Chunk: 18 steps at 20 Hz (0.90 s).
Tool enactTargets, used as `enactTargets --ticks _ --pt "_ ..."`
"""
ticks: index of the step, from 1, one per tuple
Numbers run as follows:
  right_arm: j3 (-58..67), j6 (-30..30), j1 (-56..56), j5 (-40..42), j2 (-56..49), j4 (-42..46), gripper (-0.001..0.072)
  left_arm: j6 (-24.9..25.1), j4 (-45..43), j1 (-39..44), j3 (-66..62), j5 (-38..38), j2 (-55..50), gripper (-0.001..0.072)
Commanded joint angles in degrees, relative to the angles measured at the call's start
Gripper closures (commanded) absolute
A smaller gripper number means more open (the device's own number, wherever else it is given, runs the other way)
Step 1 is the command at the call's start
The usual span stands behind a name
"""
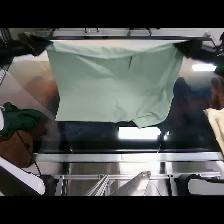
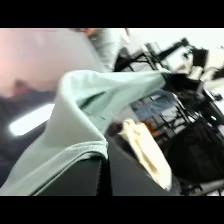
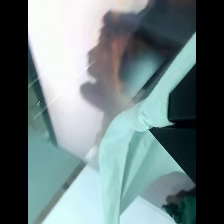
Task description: Fold the shirts.
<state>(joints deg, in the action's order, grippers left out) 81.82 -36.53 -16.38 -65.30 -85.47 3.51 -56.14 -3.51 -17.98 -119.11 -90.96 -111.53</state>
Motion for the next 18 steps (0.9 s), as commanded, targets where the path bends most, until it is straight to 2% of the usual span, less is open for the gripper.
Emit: enactTargets --ticks 1,4,7,9,11,12,14,15,16,18 --pt "1.11 0.15 -1.36 -5.62 11.61 -1.14 0.0692 0.96 8.96 0.26 3.78 -9.16 11.89 0.0685" --pt "1.18 0.61 -2.67 -3.34 26.60 -1.16 0.0692 6.27 22.21 -0.26 10.38 -11.54 26.34 0.0684" --pt "1.18 0.76 -7.67 2.34 40.76 -0.24 0.0692 6.95 27.85 -4.46 12.44 -12.02 40.35 0.0684" --pt "1.18 0.76 -12.76 6.32 47.71 -0.04 0.0692 4.59 33.03 -11.43 12.50 -12.70 47.17 0.0683" --pt "1.20 0.76 -19.21 10.67 53.48 0.37 0.0692 -0.44 40.11 -22.69 12.55 -13.42 51.15 0.0682" --pt "1.29 0.74 -21.66 11.72 54.73 0.35 0.0692 -0.57 40.96 -27.78 12.55 -13.55 51.95 0.0682" --pt "1.79 0.66 -24.94 11.87 55.15 0.35 0.0692 -1.64 40.48 -33.99 12.55 -13.40 52.39 0.0681" --pt "1.79 0.55 -25.18 10.93 54.16 0.35 0.0692 -1.68 39.01 -33.99 12.52 -13.40 51.69 0.0681" --pt "1.79 0.09 -24.87 8.26 52.43 0.04 0.0692 -2.05 35.36 -32.70 12.52 -13.29 50.60 0.0681" --pt "1.64 -2.43 -23.69 0.17 46.86 0.00 0.0692 -2.58 20.31 -25.42 12.52 -12.70 46.97 0.0680"
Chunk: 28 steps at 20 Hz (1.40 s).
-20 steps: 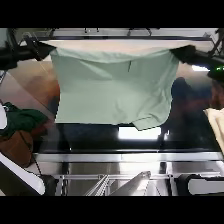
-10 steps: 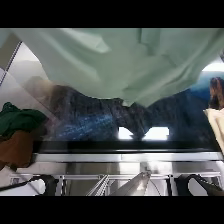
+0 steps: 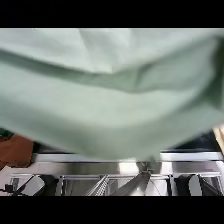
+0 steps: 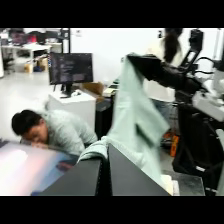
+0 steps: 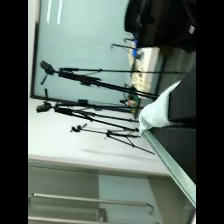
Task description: Fold the shirts.
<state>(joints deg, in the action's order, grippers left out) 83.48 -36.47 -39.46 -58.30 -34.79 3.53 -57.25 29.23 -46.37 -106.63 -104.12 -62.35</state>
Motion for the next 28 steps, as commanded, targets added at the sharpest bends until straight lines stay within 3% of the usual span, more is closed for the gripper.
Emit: enactTargets --ticks 1,4,6,11,15,19,24,28 --pt "-0.76 -2.78 0.98 -10.14 -7.30 0.35 0.0692 -1.51 -19.19 7.91 0.07 0.42 -4.55 0.0680" --pt "-6.64 -3.41 7.93 -11.45 -16.39 3.54 0.0692 -2.51 -34.62 21.00 0.04 0.76 -14.38 0.0680" --pt "-11.06 -3.43 11.82 -9.53 -22.51 6.25 0.0692 -3.43 -39.71 25.77 0.04 1.73 -21.62 0.0680" --pt "-14.78 -2.67 16.13 -8.00 -42.77 7.19 0.0692 -6.38 -51.58 28.48 0.04 4.48 -41.57 0.0686" --pt "-14.69 0.92 19.30 -2.14 -58.62 2.25 0.0693 -6.51 -53.62 27.89 -0.07 12.50 -55.34 0.0687" --pt "-8.44 2.60 20.02 -2.21 -70.95 -4.92 0.0693 -7.39 -53.66 27.78 -6.01 17.88 -64.37 0.0687" --pt "-4.11 0.35 19.54 -5.38 -74.93 2.62 0.0693 -8.31 -54.93 27.89 -12.41 21.68 -67.93 0.0688" --pt "-4.11 -3.08 19.21 -6.29 -74.90 14.08 0.0693 -8.96 -63.93 28.72 -12.41 17.99 -67.93 0.0688"
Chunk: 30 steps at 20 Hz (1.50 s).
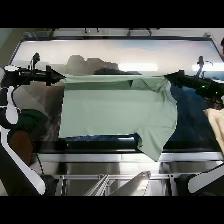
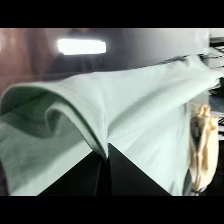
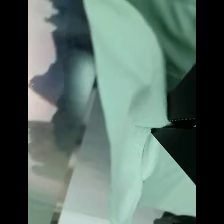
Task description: Fold the shirts.
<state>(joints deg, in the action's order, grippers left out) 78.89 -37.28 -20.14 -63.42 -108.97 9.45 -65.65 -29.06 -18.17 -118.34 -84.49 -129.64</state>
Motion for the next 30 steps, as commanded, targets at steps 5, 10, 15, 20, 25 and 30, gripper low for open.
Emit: enactTargets --ticks 5,10,15,20,25,30 --pt "0.46 -3.26 0.96 -3.08 -0.74 13.97 0.0692 -0.44 -13.40 2.80 1.49 -5.51 -0.26 0.0687" --pt "0.48 -3.28 0.83 -3.04 -0.68 13.94 0.0691 -1.40 -16.46 2.78 4.02 -8.81 -0.28 0.0684" --pt "0.57 -8.59 -4.50 -6.49 5.25 15.04 0.0339 -8.33 -16.46 -0.37 -4.07 -15.15 1.31 0.0406" --pt "-4.59 -22.84 -12.37 -17.92 16.11 37.35 0.0345 -8.70 -19.10 -7.50 12.96 -15.17 14.27 0.0407" --pt "-29.97 -39.39 -16.15 -16.81 31.71 50.93 0.0340 -0.83 -25.42 -8.41 42.01 -7.23 27.12 0.0407" --pt "-49.90 -42.86 -12.22 -6.25 39.17 46.42 0.0339 1.31 -25.27 -5.92 53.86 -0.39 29.83 0.0407"
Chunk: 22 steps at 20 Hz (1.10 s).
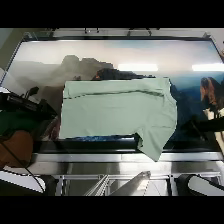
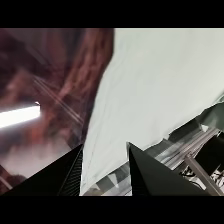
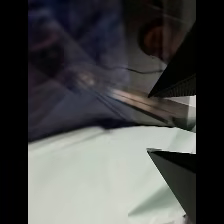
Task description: Fold the shirts.
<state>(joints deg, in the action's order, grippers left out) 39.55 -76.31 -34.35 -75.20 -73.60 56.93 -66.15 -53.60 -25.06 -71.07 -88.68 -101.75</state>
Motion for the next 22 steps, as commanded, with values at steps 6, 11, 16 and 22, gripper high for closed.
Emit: enactTargets --ticks 6,11,16,22 --pt "-17.00 3.15 15.61 16.59 1.38 -17.25 0.0344 1.79 -0.20 6.71 11.13 9.40 1.88 0.0407" --pt "-16.92 9.11 16.52 13.70 2.05 -24.83 0.0566 2.10 -0.83 12.66 11.39 9.03 0.83 0.0421" --pt "-16.90 7.26 10.34 6.71 7.32 -19.32 0.0691 2.82 -2.21 8.70 11.41 3.91 2.56 0.0686" --pt "-12.50 6.58 5.31 1.62 11.91 -21.22 0.0690 4.44 5.38 -1.03 11.19 1.55 5.88 0.0684"
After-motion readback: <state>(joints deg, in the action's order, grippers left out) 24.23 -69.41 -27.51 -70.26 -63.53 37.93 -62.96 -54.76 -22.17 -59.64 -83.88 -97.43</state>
